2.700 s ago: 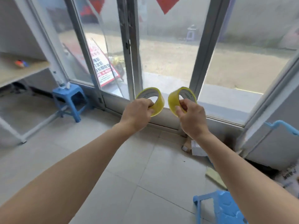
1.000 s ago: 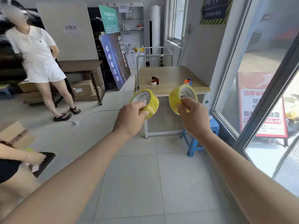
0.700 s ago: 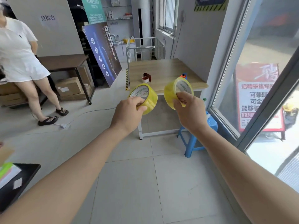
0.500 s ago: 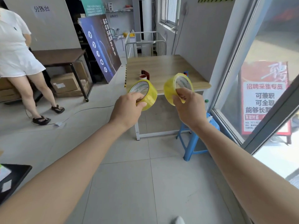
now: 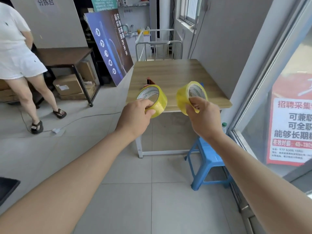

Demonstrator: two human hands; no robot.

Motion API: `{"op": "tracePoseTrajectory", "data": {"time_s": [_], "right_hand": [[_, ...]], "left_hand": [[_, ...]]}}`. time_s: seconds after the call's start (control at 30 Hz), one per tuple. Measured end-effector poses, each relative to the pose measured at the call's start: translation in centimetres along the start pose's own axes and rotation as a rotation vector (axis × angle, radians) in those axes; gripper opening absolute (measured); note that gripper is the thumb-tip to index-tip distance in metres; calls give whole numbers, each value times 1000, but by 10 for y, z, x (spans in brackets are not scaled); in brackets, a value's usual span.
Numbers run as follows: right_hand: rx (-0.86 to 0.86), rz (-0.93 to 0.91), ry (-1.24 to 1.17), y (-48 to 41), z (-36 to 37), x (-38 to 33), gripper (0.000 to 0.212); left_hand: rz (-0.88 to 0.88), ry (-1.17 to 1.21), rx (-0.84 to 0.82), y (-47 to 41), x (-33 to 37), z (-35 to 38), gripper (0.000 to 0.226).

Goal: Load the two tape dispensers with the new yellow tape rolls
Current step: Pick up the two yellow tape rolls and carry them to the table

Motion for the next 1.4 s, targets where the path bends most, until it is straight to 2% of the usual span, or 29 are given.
{"op": "tracePoseTrajectory", "data": {"time_s": [0.6, 1.17, 1.4], "right_hand": [[-86, -7, 162, -191, 178, 59, 19], [-365, -7, 155, -339, 304, 212, 17], [-494, 6, 193, -357, 350, 256, 23]], "left_hand": [[-57, -33, -115, -228, -139, 66, 21], [-121, -172, -284, -407, -204, 231, 22], [-172, -177, -359, -434, -229, 286, 21]]}}
Point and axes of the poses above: each hand's wrist, its own y-axis away from the middle knuckle, its own z-axis out of the palm, x = y × z, the point moved 6 cm from there along -y, towards the middle knuckle, and after that the axes turned 11 degrees about y, right-handed, at the moved point
